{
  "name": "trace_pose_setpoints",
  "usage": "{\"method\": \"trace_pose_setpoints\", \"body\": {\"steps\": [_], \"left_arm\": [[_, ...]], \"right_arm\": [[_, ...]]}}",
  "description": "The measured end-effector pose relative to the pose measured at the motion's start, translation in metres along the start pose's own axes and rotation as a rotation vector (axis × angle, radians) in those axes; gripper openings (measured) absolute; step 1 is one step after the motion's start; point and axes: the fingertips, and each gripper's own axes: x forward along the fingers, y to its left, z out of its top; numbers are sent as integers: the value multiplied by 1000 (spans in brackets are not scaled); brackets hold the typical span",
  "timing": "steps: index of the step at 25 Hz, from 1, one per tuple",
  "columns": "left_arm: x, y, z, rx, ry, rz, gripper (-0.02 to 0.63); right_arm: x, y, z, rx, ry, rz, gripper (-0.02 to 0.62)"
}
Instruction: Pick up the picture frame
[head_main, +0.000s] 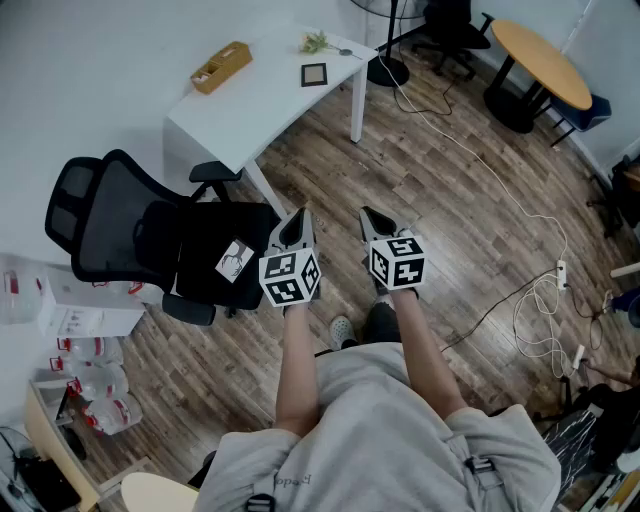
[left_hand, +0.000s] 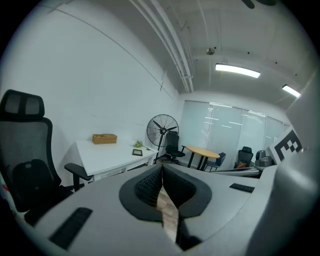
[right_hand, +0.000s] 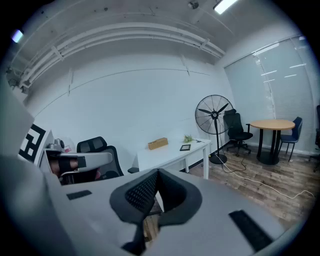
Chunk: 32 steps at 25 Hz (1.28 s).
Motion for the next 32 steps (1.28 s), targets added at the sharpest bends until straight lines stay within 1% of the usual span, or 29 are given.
{"method": "trace_pose_setpoints", "body": {"steps": [5, 9, 12, 18, 21, 25, 29, 32], "left_arm": [[-2, 1, 2, 16, 9, 20, 26], [-2, 4, 6, 7, 8, 15, 26], [2, 9, 3, -6, 11, 17, 26], [17, 11, -6, -19, 29, 23, 26], [31, 16, -4, -11, 33, 22, 26], [56, 31, 12, 11, 33, 23, 26], [93, 48, 33, 22, 31, 29, 26], [126, 53, 49, 38, 39, 21, 26]], "right_arm": [[-3, 2, 3, 1, 0, 4, 23], [-4, 3, 6, 36, -9, 9, 22], [-4, 2, 2, 30, 2, 3, 23], [4, -14, -2, 49, -1, -2, 22], [20, -20, 2, 64, -3, 8, 23], [52, -24, 16, 84, -8, 27, 23], [89, -33, 38, 87, -15, 45, 23], [116, -47, 57, 90, -18, 52, 23]]}}
